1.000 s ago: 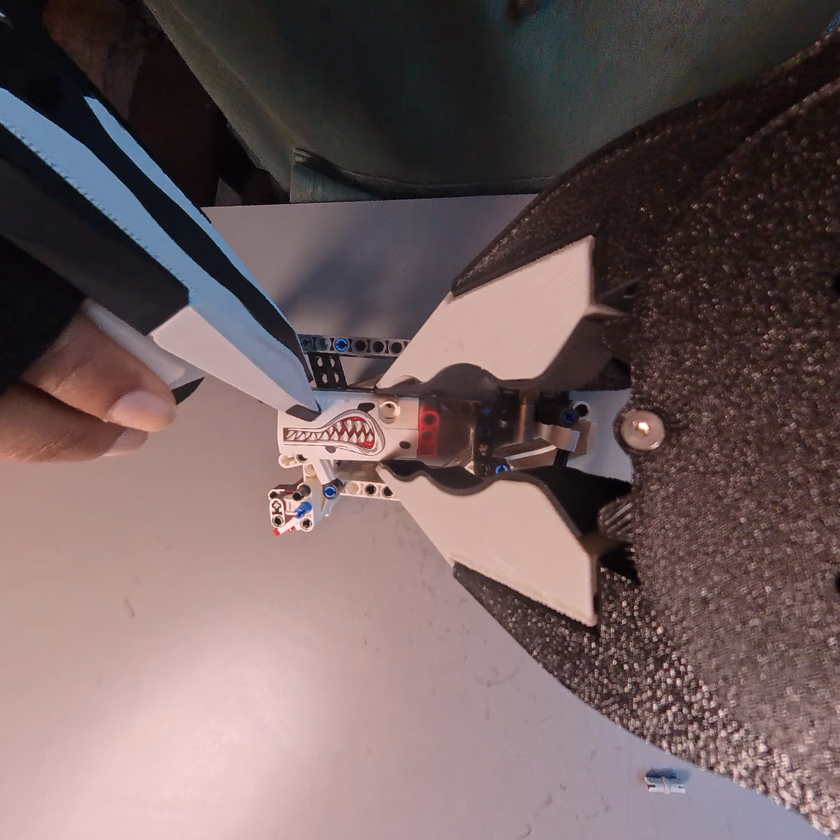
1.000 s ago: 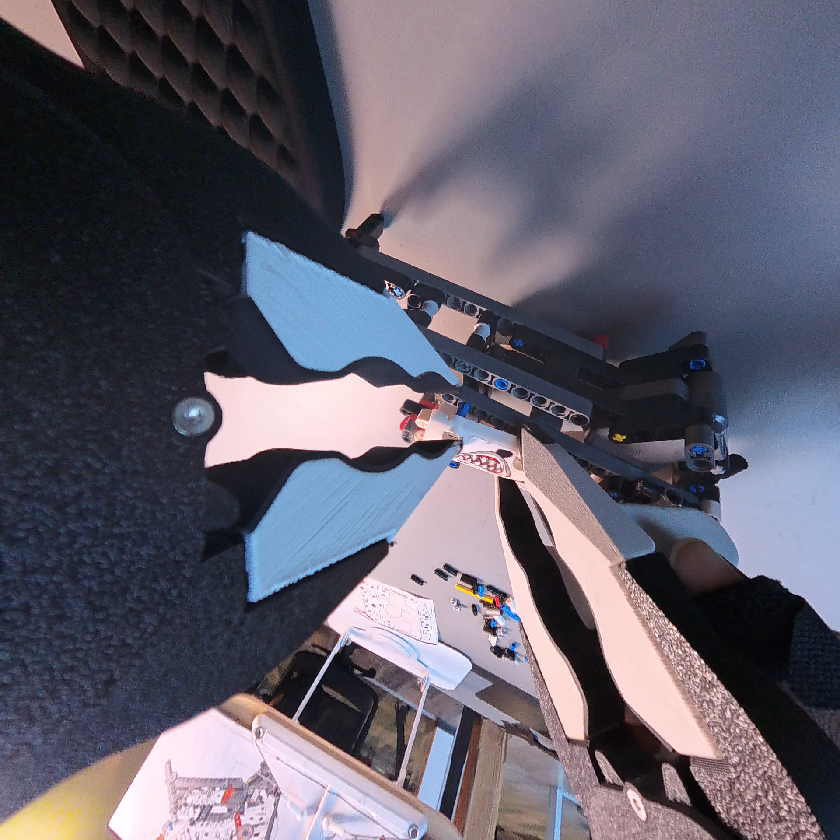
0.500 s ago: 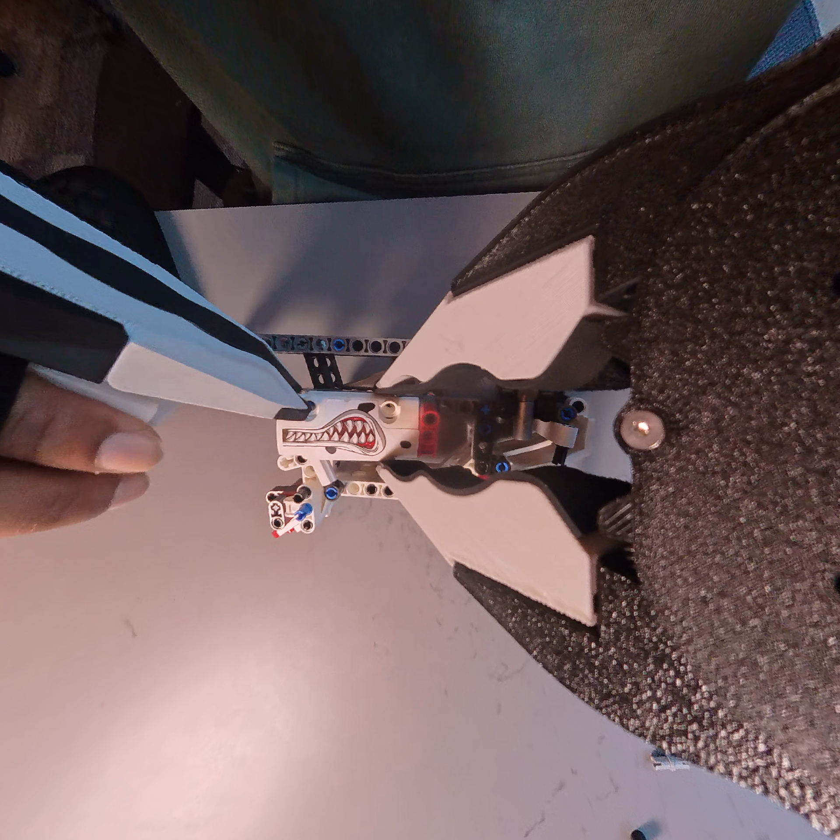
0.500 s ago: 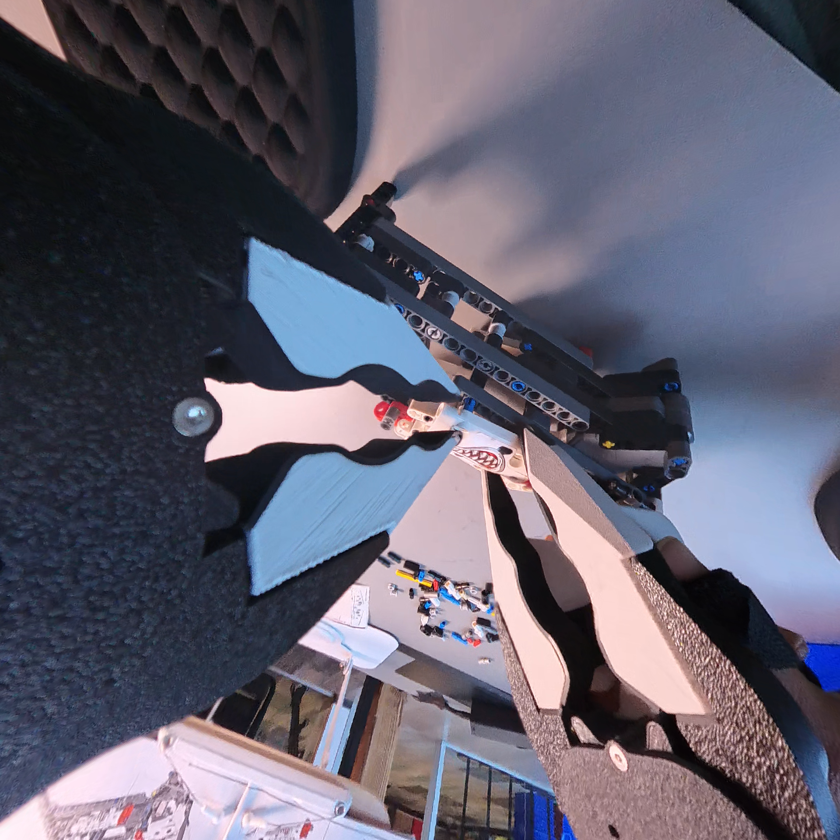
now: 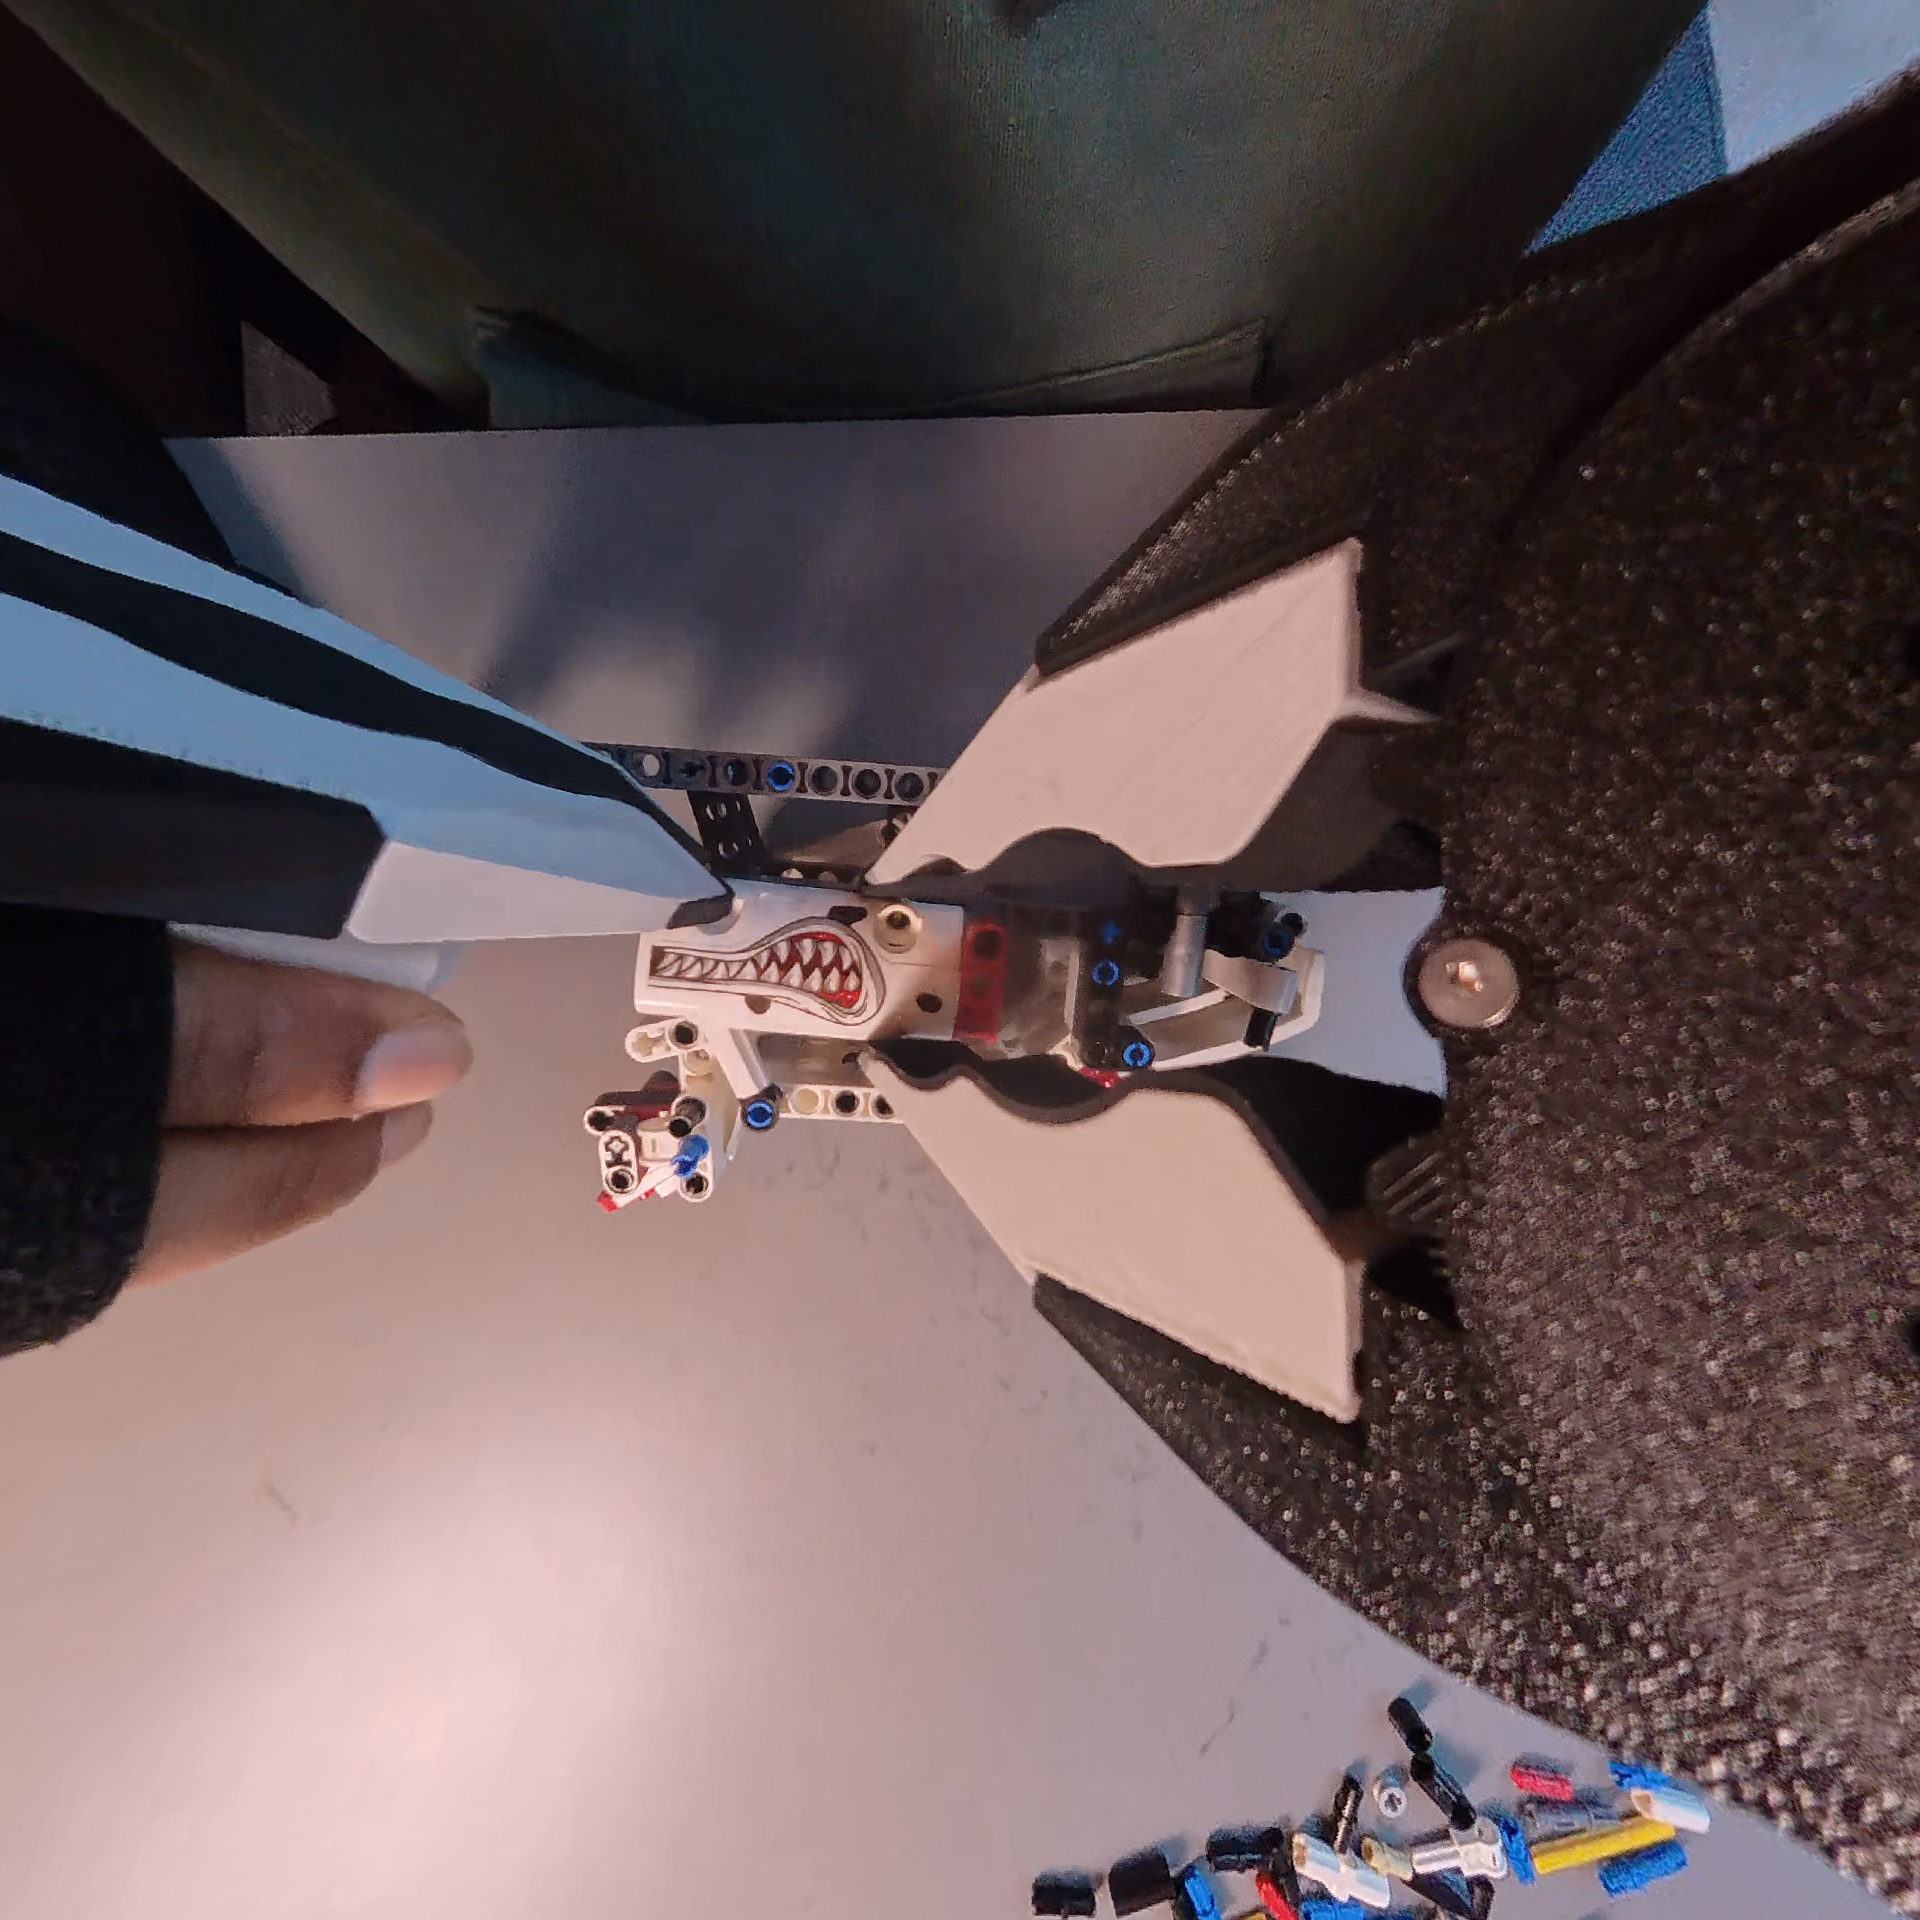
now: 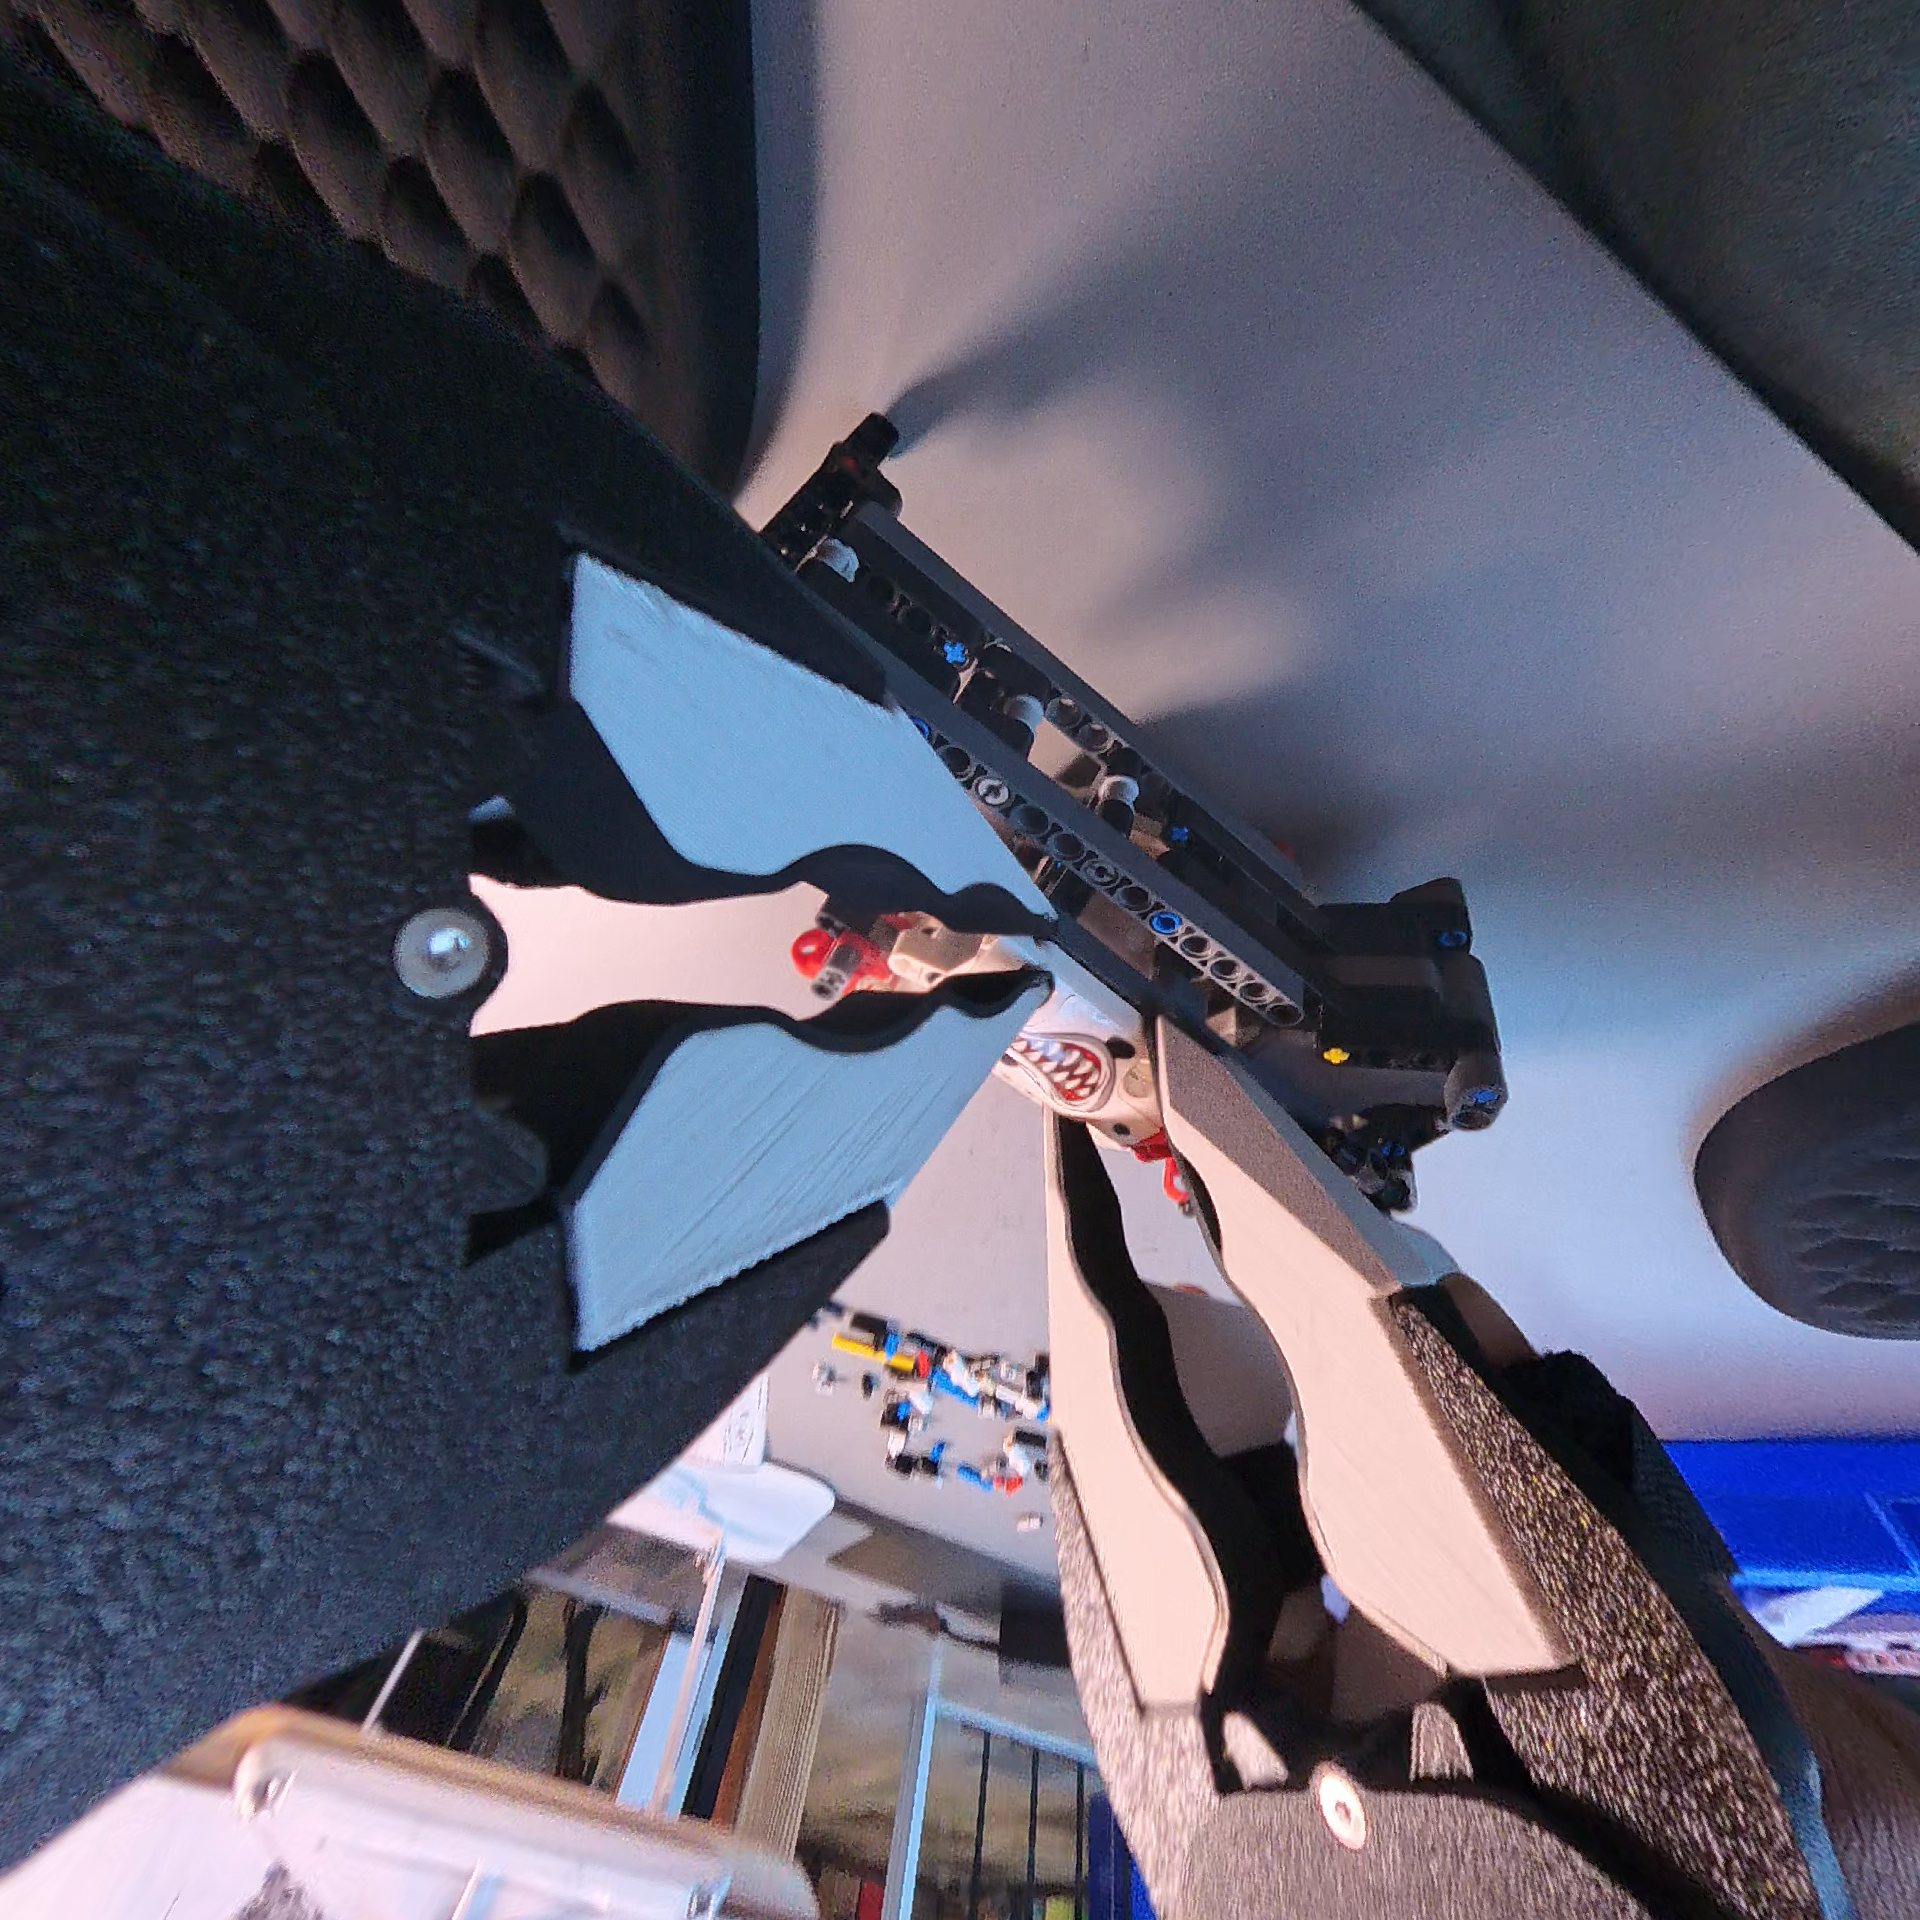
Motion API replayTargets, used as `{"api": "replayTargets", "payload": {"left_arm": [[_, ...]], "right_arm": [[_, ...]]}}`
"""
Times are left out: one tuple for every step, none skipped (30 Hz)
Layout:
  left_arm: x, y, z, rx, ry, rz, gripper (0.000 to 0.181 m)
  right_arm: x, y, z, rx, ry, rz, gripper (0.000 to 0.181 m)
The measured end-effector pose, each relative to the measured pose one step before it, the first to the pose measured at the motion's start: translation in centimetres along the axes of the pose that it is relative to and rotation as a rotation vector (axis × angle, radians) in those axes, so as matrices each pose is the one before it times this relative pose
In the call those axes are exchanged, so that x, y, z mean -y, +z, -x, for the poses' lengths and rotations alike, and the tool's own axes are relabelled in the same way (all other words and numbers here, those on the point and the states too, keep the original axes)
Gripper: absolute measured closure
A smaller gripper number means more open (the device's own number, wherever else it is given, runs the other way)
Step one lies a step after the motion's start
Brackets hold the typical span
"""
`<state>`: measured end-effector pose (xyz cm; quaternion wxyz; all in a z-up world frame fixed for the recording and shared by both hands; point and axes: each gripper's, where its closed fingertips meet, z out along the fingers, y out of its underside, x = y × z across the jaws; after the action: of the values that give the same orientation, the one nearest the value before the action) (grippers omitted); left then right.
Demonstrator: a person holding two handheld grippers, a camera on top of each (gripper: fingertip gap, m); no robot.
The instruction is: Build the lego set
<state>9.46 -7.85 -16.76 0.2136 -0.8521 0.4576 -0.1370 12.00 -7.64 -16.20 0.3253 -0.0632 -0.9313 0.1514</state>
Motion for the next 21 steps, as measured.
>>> {"api": "replayTargets", "payload": {"left_arm": [[0.043, -0.07, 0.012, 0.0006, 0.005, 0.0108, 0.156], [-0.079, 0.056, -0.05, -0.0024, 0.0008, 0.0146, 0.156], [-0.016, 0.026, -0.05, -0.0032, -0.0054, 0.0053, 0.156], [-0.005, 0.018, -0.042, -0.0034, -0.0044, -0.0003, 0.156], [-0.008, 0.023, -0.073, -0.0069, -0.0086, -0.0037, 0.155], [-0.005, 0.017, -0.066, -0.0087, -0.0133, -0.0063, 0.155], [0.001, -0.017, 0.031, -0.0031, -0.0123, -0.008, 0.155], [-0.013, -0.015, 0.018, -0.0032, -0.012, -0.0079, 0.155], [0.042, -0.021, -0.022, -0.0037, -0.0124, -0.0104, 0.155], [0.034, -0.007, -0.012, 0.0006, -0.0077, -0.0103, 0.155], [-0.012, -0.016, 0.009, 0.0032, -0.0036, -0.0088, 0.155], [-0.021, -0.038, 0.018, 0.0034, -0.0049, -0.01, 0.155], [-0.063, -0.044, -0.024, -0.0008, -0.0074, -0.0092, 0.154], [-0.125, -0.055, -0.113, -0.0073, -0.0053, -0.0062, 0.152], [-0.139, -0.102, -0.077, -0.0066, -0.0035, -0.0054, 0.151], [-0.13, -0.16, -0.031, -0.0046, -0.0013, -0.0067, 0.15], [-0.083, -0.193, -0.012, -0.0064, -0.0006, -0.0099, 0.149], [-0.073, -0.213, 0.029, -0.0057, -0.0011, -0.012, 0.147], [-0.103, -0.208, 0.11, -0.0029, -0.0025, -0.0105, 0.146], [-0.142, -0.139, 0.212, 0.0044, -0.0039, -0.0086, 0.144], [-0.117, -0.032, 0.237, 0.0082, -0.0021, -0.0091, 0.143]], "right_arm": [[0.121, 0.037, 0.083, 0.0156, 0.0188, -0.0076, 0.175], [0.066, 0.046, 0.047, 0.0111, 0.0027, -0.0003, 0.175], [0.032, 0.025, 0.047, 0.0077, -0.0084, 0.0049, 0.175], [0.014, -0.003, 0.031, 0.0112, 0.0071, 0.0045, 0.174], [-0.001, 0.008, 0.016, 0.0131, 0.015, 0.0008, 0.174], [0.019, -0.011, 0.038, 0.0137, 0.0172, -0.0039, 0.174], [0.001, -0.008, -0.037, 0.0078, 0.0191, -0.0032, 0.174], [-0.01, -0.04, -0.033, 0.0033, 0.0177, -0.003, 0.174], [-0.005, -0.101, 0.006, 0.0064, 0.0209, -0.0063, 0.174], [0.008, -0.149, 0.076, 0.0113, 0.0285, -0.0115, 0.172], [0.095, -0.243, -0.112, -0.0004, 0.0383, -0.0193, 0.169], [0.212, -0.431, -0.319, -0.0125, 0.0402, -0.0259, 0.164], [0.137, -0.54, -0.339, -0.0114, 0.0344, -0.0173, 0.164], [0.015, -0.498, -0.309, -0.009, 0.0323, -0.0065, 0.164], [-0.113, -0.34, -0.276, -0.0083, 0.0356, 0.004, 0.164], [-0.198, -0.14, -0.226, -0.0064, 0.0406, 0.0108, 0.163], [-0.163, 0.023, -0.023, 0.006, 0.0429, 0.0099, 0.16], [-0.101, 0.136, 0.156, 0.0188, 0.0522, 0.0054, 0.157], [-0.127, 0.21, 0.05, 0.0166, 0.0538, 0.0077, 0.155], [-0.064, 0.203, 0.03, 0.0171, 0.0414, -0.0003, 0.153], [0.015, 0.176, -0.149, 0.0081, 0.0366, -0.006, 0.15]]}}
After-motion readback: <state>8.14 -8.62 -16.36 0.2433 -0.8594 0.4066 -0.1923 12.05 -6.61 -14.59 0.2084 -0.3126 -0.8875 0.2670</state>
